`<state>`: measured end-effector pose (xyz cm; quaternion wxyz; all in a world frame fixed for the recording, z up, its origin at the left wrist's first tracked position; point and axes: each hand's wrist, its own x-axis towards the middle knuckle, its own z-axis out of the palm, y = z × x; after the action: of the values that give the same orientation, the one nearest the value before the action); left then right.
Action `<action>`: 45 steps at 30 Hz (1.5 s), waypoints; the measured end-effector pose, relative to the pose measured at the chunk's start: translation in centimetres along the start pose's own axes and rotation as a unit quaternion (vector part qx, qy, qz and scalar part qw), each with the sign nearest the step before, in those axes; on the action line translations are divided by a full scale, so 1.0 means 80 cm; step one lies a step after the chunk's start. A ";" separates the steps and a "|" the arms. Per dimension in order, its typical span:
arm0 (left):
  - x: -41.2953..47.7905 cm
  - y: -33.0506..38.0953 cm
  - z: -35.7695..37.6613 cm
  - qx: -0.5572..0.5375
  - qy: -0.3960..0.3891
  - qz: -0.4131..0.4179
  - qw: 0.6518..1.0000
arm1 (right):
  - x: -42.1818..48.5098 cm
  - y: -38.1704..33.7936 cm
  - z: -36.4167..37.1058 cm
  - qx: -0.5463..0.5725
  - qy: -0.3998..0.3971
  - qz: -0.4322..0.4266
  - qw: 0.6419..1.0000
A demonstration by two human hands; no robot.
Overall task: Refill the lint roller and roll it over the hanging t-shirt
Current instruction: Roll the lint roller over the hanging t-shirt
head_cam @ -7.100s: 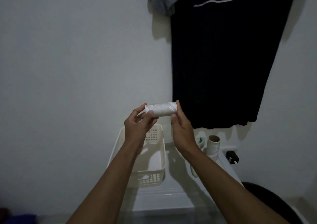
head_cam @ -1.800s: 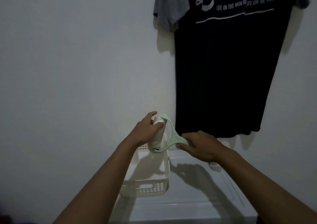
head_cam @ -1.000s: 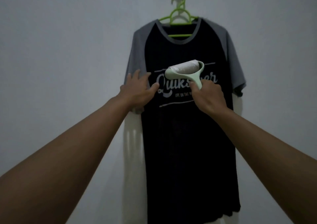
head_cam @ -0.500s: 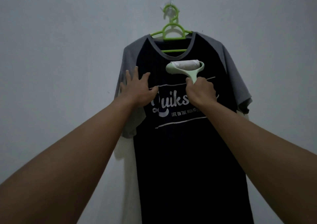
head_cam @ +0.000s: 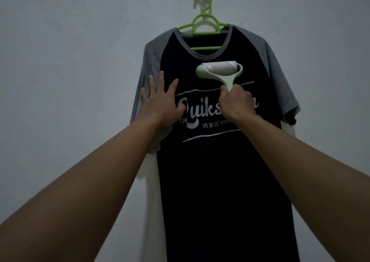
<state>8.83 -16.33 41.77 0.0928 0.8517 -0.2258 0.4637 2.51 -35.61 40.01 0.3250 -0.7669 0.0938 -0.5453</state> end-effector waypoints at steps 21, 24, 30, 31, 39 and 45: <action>-0.152 0.020 0.081 0.008 -0.074 0.023 0.997 | -0.161 0.092 0.003 -0.041 -0.073 0.075 0.994; -0.183 0.024 0.098 0.014 -0.078 0.036 0.996 | -0.191 0.111 0.005 -0.047 -0.085 0.088 0.991; -0.253 0.034 0.134 0.018 -0.119 0.037 0.992 | -0.253 0.150 0.006 -0.066 -0.115 0.113 0.985; -0.265 0.036 0.141 0.014 -0.125 0.038 0.991 | -0.263 0.156 0.006 -0.069 -0.120 0.117 0.984; -0.372 0.048 0.203 0.025 -0.169 0.042 0.984 | -0.362 0.216 0.010 -0.101 -0.164 0.167 0.967; -0.434 0.056 0.235 0.037 -0.201 0.053 0.978 | -0.416 0.248 0.006 -0.130 -0.201 0.187 0.953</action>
<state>4.54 -16.80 2.27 -0.0102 0.9172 -0.2672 0.2953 -5.73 -34.13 2.21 0.3306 -0.8650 0.2382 -0.2929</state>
